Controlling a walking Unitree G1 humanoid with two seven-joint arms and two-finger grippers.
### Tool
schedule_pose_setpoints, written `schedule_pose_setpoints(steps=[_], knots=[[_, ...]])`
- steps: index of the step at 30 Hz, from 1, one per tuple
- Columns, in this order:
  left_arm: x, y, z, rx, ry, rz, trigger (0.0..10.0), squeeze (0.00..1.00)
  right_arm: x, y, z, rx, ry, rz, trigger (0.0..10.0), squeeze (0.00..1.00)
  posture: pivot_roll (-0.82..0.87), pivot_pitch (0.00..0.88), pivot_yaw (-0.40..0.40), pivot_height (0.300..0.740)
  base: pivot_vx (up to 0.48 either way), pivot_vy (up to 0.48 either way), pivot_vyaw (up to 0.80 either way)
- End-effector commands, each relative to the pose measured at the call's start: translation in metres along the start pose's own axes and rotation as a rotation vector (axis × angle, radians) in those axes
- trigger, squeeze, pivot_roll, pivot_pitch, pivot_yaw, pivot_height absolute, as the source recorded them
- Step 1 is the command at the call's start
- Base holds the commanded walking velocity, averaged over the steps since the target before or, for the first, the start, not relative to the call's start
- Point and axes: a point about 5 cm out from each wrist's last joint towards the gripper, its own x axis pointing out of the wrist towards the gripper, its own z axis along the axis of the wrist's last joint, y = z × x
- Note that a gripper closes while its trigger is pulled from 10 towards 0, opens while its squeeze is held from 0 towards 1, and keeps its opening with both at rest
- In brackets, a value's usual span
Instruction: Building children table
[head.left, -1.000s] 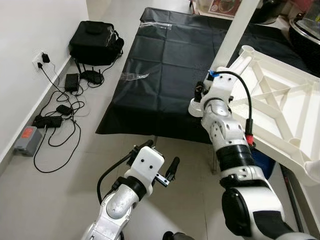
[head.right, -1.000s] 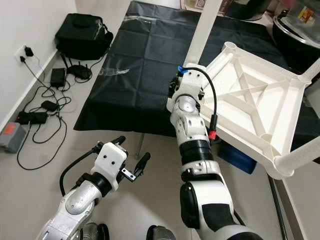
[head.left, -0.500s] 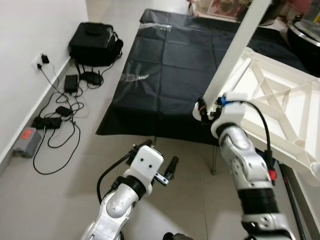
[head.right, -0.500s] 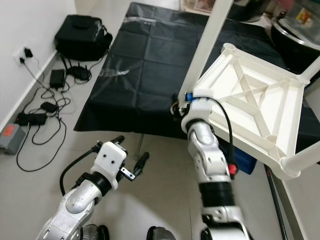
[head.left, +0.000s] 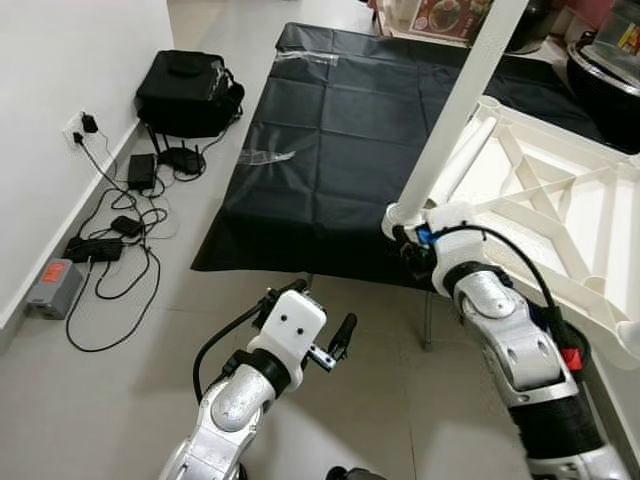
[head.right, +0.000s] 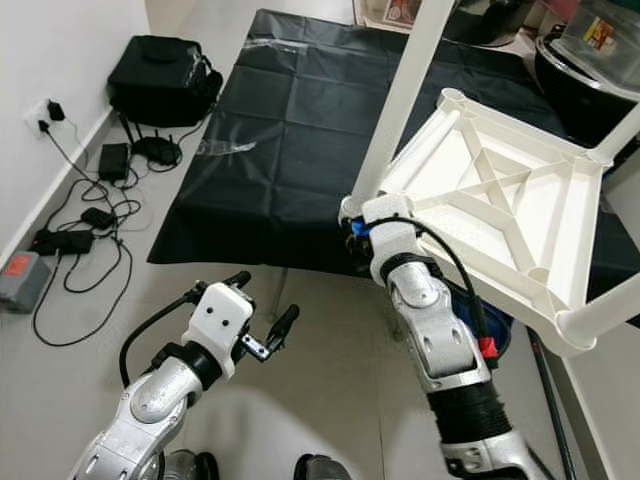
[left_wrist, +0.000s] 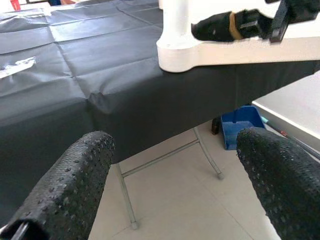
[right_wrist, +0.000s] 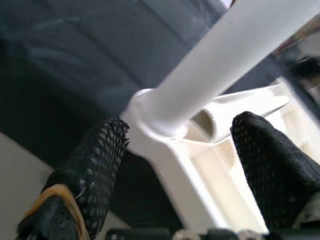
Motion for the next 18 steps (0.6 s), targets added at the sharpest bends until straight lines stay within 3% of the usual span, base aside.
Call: schedule_pose_setpoints(steps=[1, 4, 6, 8, 11, 12, 13, 15, 18], knots=[[0.000, -0.003, -0.005, -0.004, 0.019, -0.024, 10.0, 0.00, 0.001, -0.001, -0.003, -0.038, 0.030, 0.029, 10.0, 0.00, 0.09, 0.111, -0.097, 0.740, 0.000, 0.000, 0.00], [0.000, -0.003, -0.006, -0.003, 0.020, -0.025, 10.0, 0.00, 0.003, -0.005, 0.001, -0.016, 0.037, 0.030, 10.0, 0.00, 0.09, 0.111, -0.099, 0.740, 0.000, 0.000, 0.00], [0.000, -0.004, -0.007, -0.010, 0.029, -0.037, 10.0, 0.00, -0.008, 0.005, 0.008, 0.111, 0.062, 0.316, 10.0, 0.00, 0.09, 0.107, -0.093, 0.740, 0.000, 0.000, 0.00], [-0.001, -0.005, -0.008, -0.016, 0.033, -0.048, 10.0, 0.00, -0.022, 0.016, 0.014, 0.165, 0.019, 0.541, 10.0, 0.00, 0.09, 0.099, -0.093, 0.740, 0.000, 0.000, 0.00], [0.000, -0.005, -0.008, -0.015, 0.035, -0.053, 10.0, 0.00, -0.027, 0.018, 0.017, 0.187, -0.021, 0.592, 10.0, 0.00, 0.09, 0.099, -0.093, 0.740, 0.000, 0.000, 0.00], [0.000, -0.005, -0.009, -0.016, 0.039, -0.054, 10.0, 0.00, -0.026, 0.017, 0.020, 0.244, -0.077, 0.563, 10.0, 0.00, 0.09, 0.095, -0.086, 0.740, 0.000, 0.000, 0.00], [0.000, -0.005, -0.009, -0.016, 0.039, -0.054, 10.0, 0.00, -0.026, 0.017, 0.020, 0.244, -0.077, 0.563, 10.0, 0.00, 0.09, 0.095, -0.086, 0.740, 0.000, 0.000, 0.00], [-0.001, -0.005, -0.010, -0.018, 0.043, -0.052, 10.0, 0.00, -0.023, 0.015, 0.024, 0.304, -0.167, 0.459, 10.0, 0.00, 0.09, 0.087, -0.089, 0.740, 0.000, 0.000, 0.00], [-0.001, -0.005, -0.011, -0.021, 0.044, -0.049, 10.0, 0.00, -0.021, 0.015, 0.024, 0.328, -0.191, 0.407, 10.0, 0.00, 0.09, 0.087, -0.089, 0.740, 0.000, 0.000, 0.00]])
